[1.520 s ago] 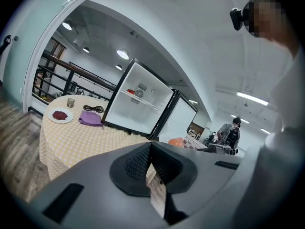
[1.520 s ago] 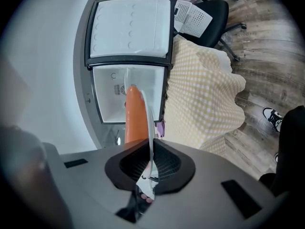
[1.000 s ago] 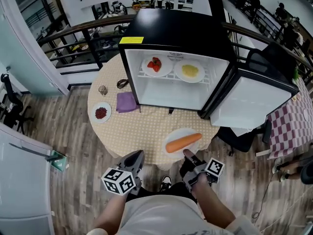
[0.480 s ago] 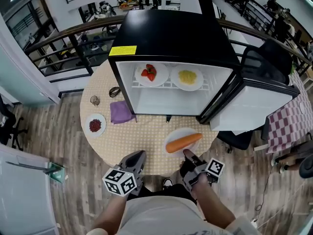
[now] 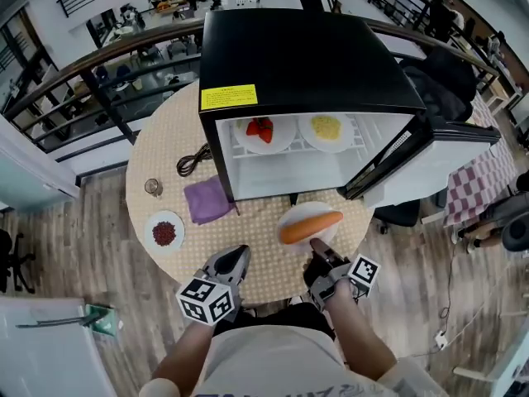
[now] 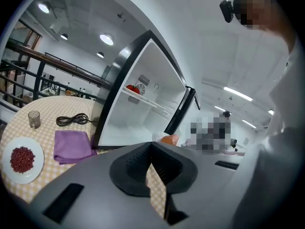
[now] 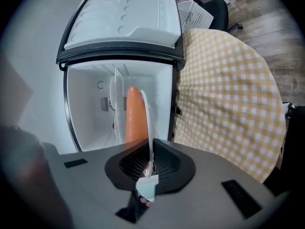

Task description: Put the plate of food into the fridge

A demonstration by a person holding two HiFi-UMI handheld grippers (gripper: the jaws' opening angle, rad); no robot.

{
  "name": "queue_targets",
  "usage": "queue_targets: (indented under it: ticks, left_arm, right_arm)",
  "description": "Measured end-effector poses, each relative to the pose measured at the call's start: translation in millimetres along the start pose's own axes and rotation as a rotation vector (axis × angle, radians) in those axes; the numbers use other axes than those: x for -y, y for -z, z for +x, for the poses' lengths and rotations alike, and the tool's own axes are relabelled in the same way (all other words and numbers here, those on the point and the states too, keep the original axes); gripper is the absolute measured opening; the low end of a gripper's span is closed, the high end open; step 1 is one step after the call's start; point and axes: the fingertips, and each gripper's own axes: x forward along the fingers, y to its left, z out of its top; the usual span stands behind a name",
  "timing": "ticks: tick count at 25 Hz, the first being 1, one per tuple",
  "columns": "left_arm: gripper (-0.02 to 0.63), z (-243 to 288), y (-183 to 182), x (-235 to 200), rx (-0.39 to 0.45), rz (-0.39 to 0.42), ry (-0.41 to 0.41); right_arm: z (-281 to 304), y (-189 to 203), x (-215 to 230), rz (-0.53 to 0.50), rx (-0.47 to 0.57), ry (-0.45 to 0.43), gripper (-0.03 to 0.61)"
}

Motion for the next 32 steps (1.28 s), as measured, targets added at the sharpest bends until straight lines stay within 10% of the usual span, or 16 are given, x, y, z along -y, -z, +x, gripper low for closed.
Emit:
queue_targets:
  ticks: [32]
  left_arm:
    - [0.003, 11.3, 4.2, -4.7, 0.042, -0.06, -0.138]
  right_arm:
    - [151.6, -80.3, -0.5, 0.057, 0.041, 0.099, 0.037]
